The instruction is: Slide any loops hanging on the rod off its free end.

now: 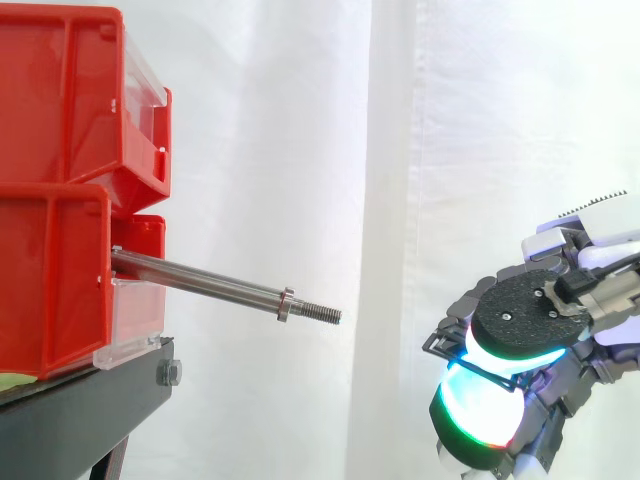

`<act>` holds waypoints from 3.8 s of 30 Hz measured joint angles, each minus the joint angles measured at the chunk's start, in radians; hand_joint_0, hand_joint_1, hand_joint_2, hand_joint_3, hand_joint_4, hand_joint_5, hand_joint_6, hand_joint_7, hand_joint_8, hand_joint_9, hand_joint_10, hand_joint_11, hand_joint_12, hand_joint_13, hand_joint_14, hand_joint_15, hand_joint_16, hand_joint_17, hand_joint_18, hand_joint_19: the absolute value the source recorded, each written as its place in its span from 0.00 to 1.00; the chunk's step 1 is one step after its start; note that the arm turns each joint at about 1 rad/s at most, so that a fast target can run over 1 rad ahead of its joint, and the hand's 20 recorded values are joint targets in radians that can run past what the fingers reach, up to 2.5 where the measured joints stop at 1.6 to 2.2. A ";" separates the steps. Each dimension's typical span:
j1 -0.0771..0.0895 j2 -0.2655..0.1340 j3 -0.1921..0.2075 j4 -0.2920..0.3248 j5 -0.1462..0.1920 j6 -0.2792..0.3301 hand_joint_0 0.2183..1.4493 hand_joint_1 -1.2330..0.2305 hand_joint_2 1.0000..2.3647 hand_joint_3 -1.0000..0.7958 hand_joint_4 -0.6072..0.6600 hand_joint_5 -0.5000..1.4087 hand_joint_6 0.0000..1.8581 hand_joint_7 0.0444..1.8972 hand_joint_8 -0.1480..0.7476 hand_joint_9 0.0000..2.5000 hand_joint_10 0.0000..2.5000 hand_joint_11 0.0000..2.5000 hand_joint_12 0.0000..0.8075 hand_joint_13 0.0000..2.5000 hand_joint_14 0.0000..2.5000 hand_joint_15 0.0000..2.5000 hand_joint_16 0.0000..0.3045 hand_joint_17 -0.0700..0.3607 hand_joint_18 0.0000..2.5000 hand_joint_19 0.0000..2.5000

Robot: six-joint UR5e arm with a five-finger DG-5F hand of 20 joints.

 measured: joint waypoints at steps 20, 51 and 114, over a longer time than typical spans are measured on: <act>-0.009 0.000 0.097 -0.120 0.002 0.016 0.33 0.53 0.01 0.38 0.67 0.17 0.46 0.55 0.56 0.31 0.00 0.11 0.47 0.31 0.00 0.06 0.18 0.46 0.33 0.16; -0.013 0.000 0.097 -0.118 0.001 0.013 0.33 0.53 0.01 0.38 0.69 0.18 0.45 0.56 0.57 0.32 0.00 0.13 0.46 0.32 0.00 0.06 0.18 0.45 0.34 0.16; -0.014 0.000 0.097 -0.117 0.002 0.014 0.31 0.51 0.01 0.46 0.69 0.17 0.47 0.61 0.59 0.35 0.00 0.16 0.50 0.32 0.00 0.07 0.21 0.49 0.36 0.16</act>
